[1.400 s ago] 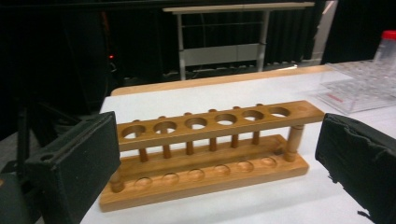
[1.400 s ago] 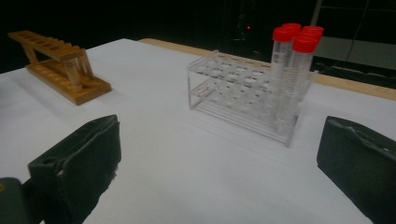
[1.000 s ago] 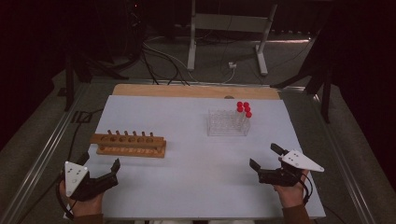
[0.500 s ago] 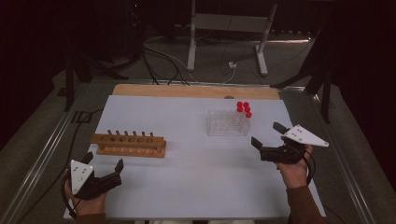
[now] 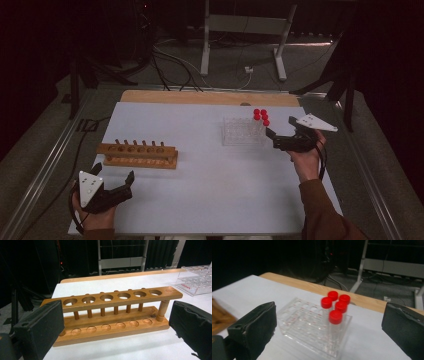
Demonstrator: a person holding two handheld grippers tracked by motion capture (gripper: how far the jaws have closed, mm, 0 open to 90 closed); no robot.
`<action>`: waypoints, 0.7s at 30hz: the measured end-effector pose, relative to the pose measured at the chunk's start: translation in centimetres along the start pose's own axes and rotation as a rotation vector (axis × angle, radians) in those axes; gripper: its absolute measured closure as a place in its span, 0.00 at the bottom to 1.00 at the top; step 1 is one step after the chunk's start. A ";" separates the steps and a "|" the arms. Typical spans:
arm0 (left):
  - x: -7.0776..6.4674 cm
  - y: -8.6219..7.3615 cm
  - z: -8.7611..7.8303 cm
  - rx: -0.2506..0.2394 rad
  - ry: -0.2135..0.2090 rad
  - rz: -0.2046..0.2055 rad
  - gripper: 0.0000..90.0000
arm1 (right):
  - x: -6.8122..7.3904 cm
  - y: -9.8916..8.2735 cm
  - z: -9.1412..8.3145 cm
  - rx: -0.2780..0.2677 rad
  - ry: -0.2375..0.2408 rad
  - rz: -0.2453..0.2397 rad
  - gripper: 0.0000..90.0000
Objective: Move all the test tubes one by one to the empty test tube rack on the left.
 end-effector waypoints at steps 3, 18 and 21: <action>0.0 -0.1 0.1 0.003 -0.002 0.001 0.01 | -0.5 -0.3 1.0 0.011 -0.017 0.013 0.06; -0.1 -0.1 0.2 0.005 -0.008 0.007 0.01 | -1.7 -3.0 5.6 0.100 -0.100 0.053 0.62; 0.0 -0.2 0.2 0.008 -0.005 0.005 0.01 | -1.6 -3.4 6.1 0.113 -0.119 0.031 0.72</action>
Point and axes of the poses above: each handheld gripper's, and its own axes: z roughly forward along the jaws, y roughly out of its top, x roughly to its left, the point moved 7 cm from there along z, roughly forward along the jaws, and after that the axes turned 15 degrees about z, right-handed, at the moved point
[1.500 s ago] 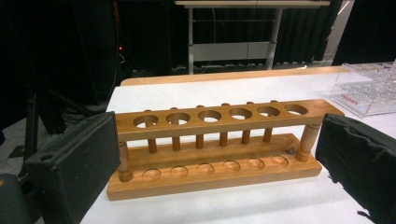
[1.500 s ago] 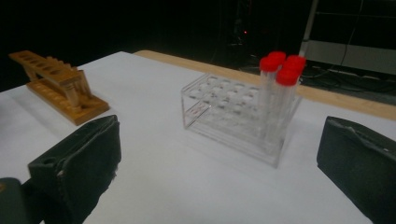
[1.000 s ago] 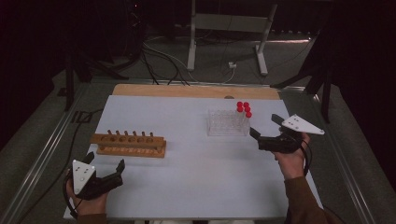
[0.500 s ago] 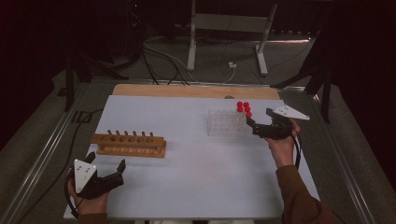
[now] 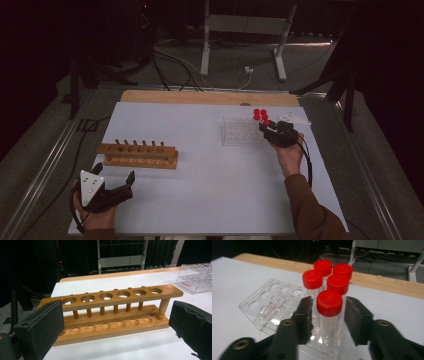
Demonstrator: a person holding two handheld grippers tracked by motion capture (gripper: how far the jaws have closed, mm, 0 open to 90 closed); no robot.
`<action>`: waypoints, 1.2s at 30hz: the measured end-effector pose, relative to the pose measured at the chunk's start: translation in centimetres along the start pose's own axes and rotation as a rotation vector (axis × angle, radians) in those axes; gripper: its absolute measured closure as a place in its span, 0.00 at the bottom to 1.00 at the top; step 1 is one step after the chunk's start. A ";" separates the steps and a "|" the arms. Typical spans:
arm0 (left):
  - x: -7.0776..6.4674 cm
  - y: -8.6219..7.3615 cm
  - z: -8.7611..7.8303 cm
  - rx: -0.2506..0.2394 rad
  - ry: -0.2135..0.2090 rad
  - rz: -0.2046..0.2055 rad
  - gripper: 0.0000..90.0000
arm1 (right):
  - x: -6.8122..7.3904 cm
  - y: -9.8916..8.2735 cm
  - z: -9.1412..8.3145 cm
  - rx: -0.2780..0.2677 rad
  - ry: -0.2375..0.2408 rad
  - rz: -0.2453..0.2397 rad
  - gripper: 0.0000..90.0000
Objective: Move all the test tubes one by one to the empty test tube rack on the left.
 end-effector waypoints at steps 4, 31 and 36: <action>0.0 0.0 0.0 0.002 0.001 0.002 0.01 | -0.1 0.0 0.1 -0.007 -0.021 0.003 0.77; -0.3 -0.2 0.3 0.021 -0.011 0.012 0.01 | 1.5 4.4 -3.4 -0.116 0.028 -0.018 0.78; -1.2 0.9 0.3 0.028 -0.044 0.023 0.01 | 2.4 4.4 -4.0 -0.103 0.062 -0.026 0.78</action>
Point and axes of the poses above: each handheld gripper's, and its own axes: z roughly forward along the jaws, y roughly out of its top, x roughly to its left, the point moved 7 cm from there along z, roughly forward along the jaws, and after that the axes turned 15 degrees about z, right-handed, at the moved point
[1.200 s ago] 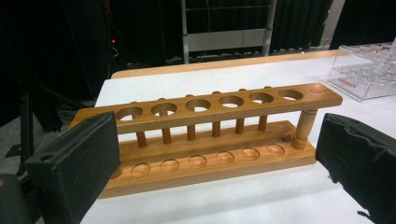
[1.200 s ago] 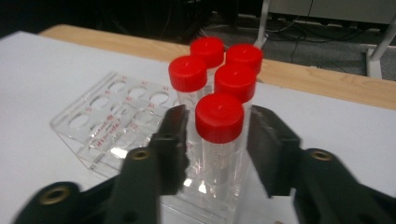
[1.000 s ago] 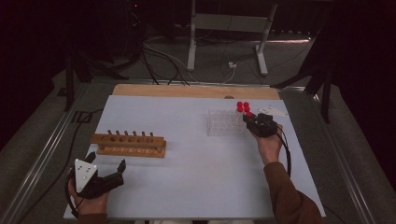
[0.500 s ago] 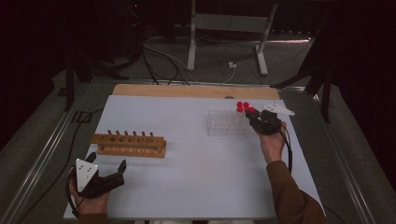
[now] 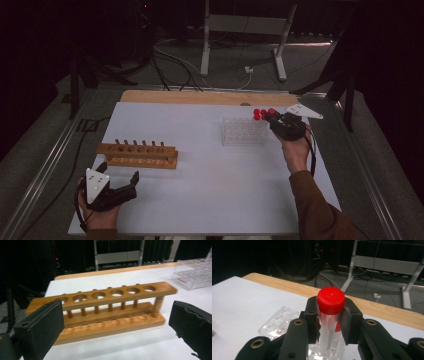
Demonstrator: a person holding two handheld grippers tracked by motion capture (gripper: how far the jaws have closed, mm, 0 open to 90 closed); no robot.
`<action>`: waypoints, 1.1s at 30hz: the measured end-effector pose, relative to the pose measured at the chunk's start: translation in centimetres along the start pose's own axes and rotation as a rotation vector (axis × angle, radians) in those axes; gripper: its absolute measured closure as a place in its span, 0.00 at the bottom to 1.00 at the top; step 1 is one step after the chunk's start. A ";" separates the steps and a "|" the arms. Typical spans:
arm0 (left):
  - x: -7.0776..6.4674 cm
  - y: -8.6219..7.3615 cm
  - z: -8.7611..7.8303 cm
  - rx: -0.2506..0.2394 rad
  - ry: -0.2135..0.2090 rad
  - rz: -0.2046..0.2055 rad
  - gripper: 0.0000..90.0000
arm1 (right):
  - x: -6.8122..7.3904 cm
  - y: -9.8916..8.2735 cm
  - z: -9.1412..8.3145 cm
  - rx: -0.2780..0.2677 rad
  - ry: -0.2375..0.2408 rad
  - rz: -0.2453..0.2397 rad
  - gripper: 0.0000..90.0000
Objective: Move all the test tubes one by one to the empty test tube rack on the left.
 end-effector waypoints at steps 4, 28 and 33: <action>-1.2 1.8 0.3 -0.020 -0.048 0.021 0.01 | 0.7 -0.3 -0.1 0.023 0.028 -0.003 0.79; -9.6 10.1 6.7 -0.071 -0.286 0.109 0.04 | 9.3 -1.9 -0.8 0.148 0.305 -0.058 0.78; -12.2 11.1 8.2 -0.079 -0.325 0.132 0.08 | 11.1 -2.4 -0.8 0.170 0.354 -0.065 0.78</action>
Point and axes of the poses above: each handheld gripper's, and its own axes: z roughly forward along the jaws, y roughly out of its top, x roughly to its left, the point moved 7 cm from there along z, roughly forward along the jaws, and after that the axes turned 15 degrees about z, right-handed, at the moved point
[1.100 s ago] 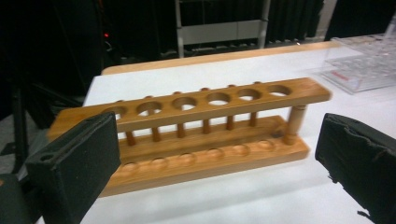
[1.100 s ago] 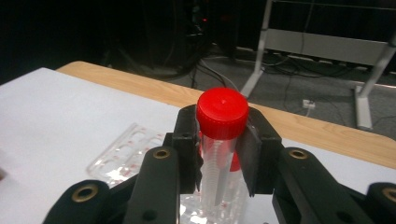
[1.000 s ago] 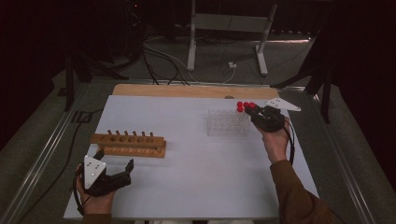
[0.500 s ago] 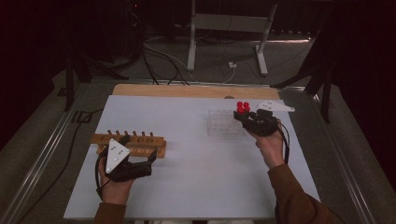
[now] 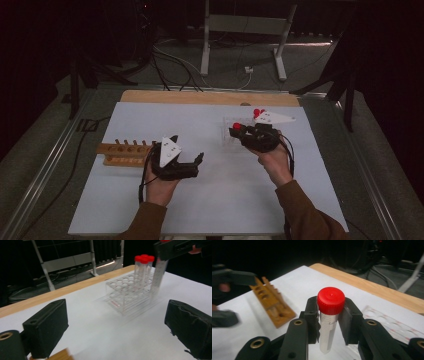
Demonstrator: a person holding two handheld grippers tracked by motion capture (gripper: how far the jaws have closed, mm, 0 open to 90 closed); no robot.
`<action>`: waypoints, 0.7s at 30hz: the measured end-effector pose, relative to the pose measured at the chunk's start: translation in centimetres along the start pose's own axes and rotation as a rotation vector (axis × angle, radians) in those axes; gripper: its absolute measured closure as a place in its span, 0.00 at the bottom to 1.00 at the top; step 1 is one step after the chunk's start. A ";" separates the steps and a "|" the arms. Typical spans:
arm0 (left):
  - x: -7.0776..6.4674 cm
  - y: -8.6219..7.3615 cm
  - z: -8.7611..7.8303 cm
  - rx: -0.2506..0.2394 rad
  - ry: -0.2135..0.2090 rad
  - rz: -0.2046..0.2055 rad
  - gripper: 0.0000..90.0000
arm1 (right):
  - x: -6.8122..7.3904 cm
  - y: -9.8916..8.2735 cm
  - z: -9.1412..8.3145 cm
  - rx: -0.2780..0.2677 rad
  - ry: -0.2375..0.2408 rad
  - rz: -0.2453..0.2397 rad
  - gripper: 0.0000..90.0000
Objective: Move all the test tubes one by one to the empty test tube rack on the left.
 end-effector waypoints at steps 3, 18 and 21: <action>-0.5 0.4 0.7 -0.003 -0.005 0.004 0.09 | 0.7 -0.1 0.3 0.012 0.015 -0.009 0.78; -2.9 2.2 3.0 -0.033 -0.046 0.016 0.56 | 3.9 -0.5 1.3 0.043 0.099 -0.026 0.78; -3.2 2.3 3.3 -0.046 -0.067 0.006 0.65 | 4.1 -0.5 1.4 0.045 0.104 -0.029 0.78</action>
Point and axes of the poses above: each handheld gripper's, and its own axes: z roughly forward along the jaws, y roughly out of its top, x roughly to its left, the point moved 7 cm from there along z, roughly forward along the jaws, and after that the axes turned 15 degrees about z, right-handed, at the moved point
